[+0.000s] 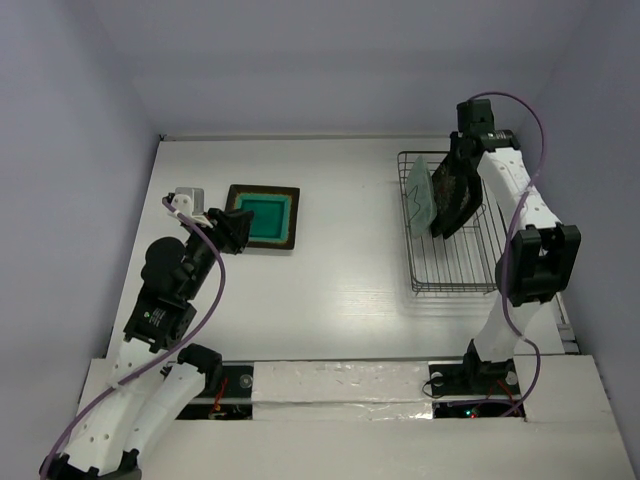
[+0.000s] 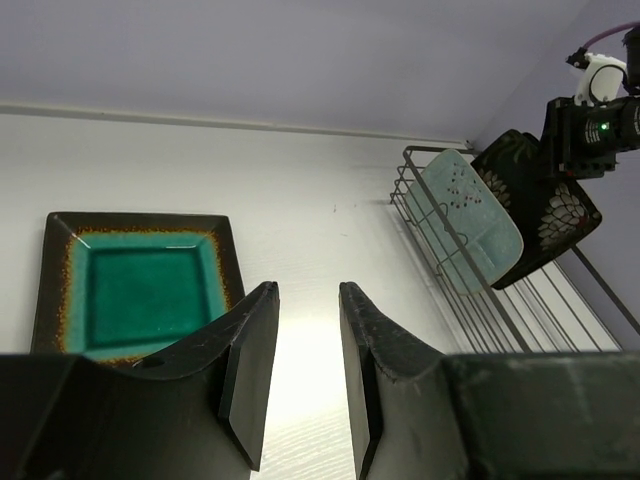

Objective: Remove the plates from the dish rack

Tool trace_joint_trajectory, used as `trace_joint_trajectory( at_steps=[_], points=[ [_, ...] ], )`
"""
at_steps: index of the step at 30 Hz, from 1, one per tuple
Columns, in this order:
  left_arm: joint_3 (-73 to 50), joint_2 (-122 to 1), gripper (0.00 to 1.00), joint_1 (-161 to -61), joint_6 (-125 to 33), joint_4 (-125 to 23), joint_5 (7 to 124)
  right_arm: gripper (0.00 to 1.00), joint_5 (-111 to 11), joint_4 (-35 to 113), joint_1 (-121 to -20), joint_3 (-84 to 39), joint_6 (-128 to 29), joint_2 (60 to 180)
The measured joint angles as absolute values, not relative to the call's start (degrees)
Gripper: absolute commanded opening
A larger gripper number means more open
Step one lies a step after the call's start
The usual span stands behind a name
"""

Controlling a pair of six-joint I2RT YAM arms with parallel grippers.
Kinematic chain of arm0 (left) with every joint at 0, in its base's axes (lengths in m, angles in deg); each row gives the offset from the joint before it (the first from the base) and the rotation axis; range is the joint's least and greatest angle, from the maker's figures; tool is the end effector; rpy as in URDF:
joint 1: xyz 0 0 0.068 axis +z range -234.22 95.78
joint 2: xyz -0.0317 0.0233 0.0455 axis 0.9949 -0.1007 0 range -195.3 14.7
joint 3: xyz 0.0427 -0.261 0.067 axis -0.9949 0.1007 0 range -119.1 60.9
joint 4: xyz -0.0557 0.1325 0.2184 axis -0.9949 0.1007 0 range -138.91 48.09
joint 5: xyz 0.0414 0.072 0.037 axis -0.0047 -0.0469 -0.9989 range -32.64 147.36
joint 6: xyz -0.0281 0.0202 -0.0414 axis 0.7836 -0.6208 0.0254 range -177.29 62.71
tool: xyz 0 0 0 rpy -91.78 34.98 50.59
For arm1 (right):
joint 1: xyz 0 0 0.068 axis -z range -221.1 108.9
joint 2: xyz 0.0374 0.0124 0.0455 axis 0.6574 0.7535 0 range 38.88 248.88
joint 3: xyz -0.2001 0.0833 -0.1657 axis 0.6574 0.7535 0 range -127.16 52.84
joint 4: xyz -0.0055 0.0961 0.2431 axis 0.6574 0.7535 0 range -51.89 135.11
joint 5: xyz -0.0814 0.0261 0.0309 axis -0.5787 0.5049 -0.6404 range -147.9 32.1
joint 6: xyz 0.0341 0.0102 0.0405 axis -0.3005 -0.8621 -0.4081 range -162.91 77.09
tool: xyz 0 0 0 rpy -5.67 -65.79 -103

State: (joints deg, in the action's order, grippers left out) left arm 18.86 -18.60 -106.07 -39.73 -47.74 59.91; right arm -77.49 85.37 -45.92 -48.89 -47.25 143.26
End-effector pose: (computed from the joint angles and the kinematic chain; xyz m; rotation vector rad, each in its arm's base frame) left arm 0.1302 -0.0540 0.3695 0.0921 1.4630 -0.5948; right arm 0.4019 0.0220 0.3356 0.1412 2.3992 -0.3429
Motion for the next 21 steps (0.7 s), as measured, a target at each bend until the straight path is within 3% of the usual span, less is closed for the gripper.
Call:
trace_joint_trajectory(
  at_steps=[2,8,21],
  points=[
    [18.9,-18.6,0.28,-105.9,-39.7,-47.7,59.9,0.35,-77.5,85.6,-45.9,-49.1,-46.8,144.3],
    [18.9,-18.6,0.28,-105.9,-39.7,-47.7,60.0,0.00,-77.8,86.6,-45.6,-49.5,-43.2,144.8],
    [18.9,-18.6,0.29,-105.9,-39.8,-47.7,60.3,0.00,-78.0,90.2,-45.7,-52.1,-41.8,143.8]
  ],
)
